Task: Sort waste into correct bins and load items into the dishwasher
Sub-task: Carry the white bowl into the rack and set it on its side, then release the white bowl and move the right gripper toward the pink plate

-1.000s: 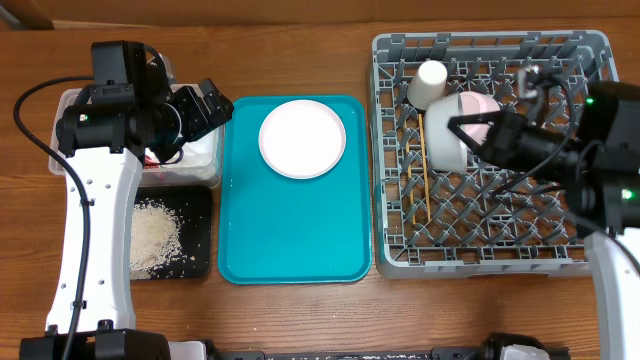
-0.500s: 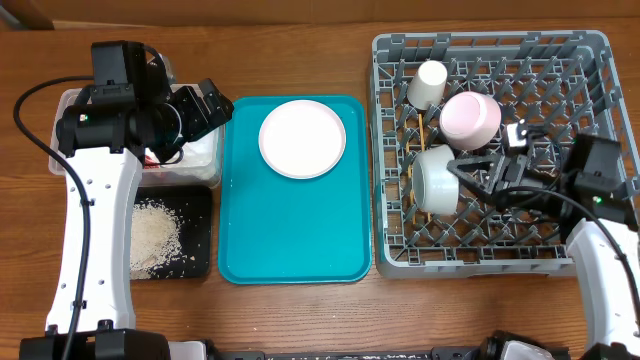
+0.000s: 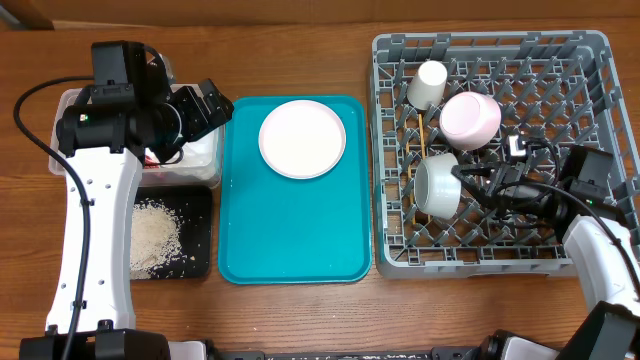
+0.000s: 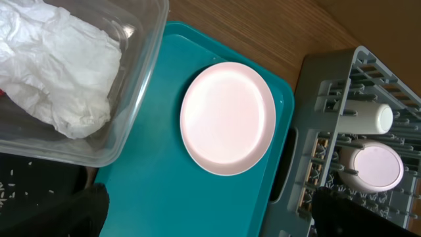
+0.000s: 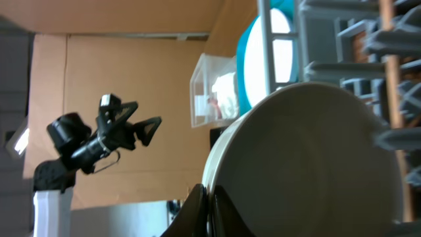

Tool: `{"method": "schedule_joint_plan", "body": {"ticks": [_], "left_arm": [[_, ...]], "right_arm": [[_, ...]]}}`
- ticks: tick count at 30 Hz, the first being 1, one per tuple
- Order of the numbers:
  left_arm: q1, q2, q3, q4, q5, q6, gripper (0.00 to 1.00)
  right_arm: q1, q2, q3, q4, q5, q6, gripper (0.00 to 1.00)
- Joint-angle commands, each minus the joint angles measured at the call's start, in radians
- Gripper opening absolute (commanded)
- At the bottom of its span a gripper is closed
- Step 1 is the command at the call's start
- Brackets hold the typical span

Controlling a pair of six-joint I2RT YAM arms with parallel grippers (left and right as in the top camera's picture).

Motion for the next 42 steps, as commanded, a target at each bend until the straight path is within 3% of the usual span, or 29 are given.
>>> {"method": "schedule_joint_plan", "body": {"ticks": [1,5,6,7,10,19,26,35,42], "left_arm": [[0.001,-0.007,0.025,0.001,0.010,0.008,1.00],[0.001,-0.007,0.025,0.001,0.010,0.008,1.00],[0.000,-0.007,0.025,0.001,0.010,0.008,1.00],[0.001,-0.007,0.025,0.001,0.010,0.008,1.00],[0.001,-0.007,0.025,0.001,0.010,0.008,1.00],[0.000,-0.007,0.025,0.001,0.010,0.008,1.00],[0.001,-0.007,0.025,0.001,0.010,0.008,1.00],[0.000,-0.007,0.025,0.001,0.010,0.008,1.00],[0.001,-0.007,0.025,0.001,0.010,0.008,1.00]], "right_arm": [[-0.024,0.008,-0.008,0.006,0.052,-0.006,0.10],[-0.057,0.008,-0.008,0.005,0.052,-0.006,0.37],[-0.067,0.008,-0.008,0.005,0.052,-0.005,0.46],[-0.084,0.008,-0.007,0.005,0.055,-0.005,0.62],[-0.126,0.008,-0.003,0.006,0.103,-0.005,0.71],[-0.176,0.003,0.134,-0.035,0.206,0.003,0.77],[-0.032,-0.011,0.356,-0.156,0.355,-0.014,0.78],[0.519,-0.002,0.440,-0.061,0.867,-0.067,0.81],[0.943,0.122,0.440,0.076,1.320,-0.181,0.86]]}}
